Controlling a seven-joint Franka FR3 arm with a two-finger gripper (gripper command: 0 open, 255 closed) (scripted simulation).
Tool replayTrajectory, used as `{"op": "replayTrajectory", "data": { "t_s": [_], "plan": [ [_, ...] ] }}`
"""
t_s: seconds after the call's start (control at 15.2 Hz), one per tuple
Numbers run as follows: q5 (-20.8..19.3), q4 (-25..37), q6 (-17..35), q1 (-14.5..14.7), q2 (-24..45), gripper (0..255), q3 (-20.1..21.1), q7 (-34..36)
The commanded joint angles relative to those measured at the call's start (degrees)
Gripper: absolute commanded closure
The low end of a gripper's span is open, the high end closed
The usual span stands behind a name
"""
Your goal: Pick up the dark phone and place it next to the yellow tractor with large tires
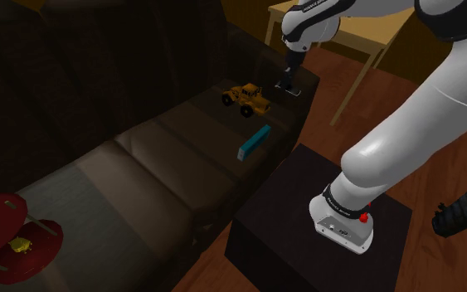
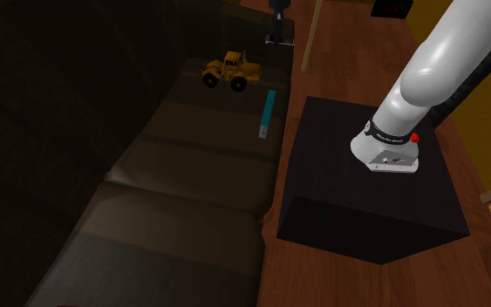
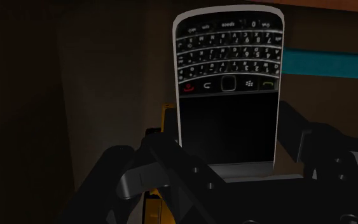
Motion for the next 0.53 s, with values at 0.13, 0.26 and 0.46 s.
{"op": "replayTrajectory", "data": {
  "t_s": [0.13, 0.26, 0.46],
  "plan": [
    [0.3, -1.3, 2.9, -0.2, 1.7, 255, -0.2, -0.7],
    [0.6, -1.9, 4.5, -0.2, 2.6, 255, -0.2, -0.9],
    [1.0, -2.8, 6.8, -0.2, 4.1, 255, -0.2, -1.2]
  ]
}}
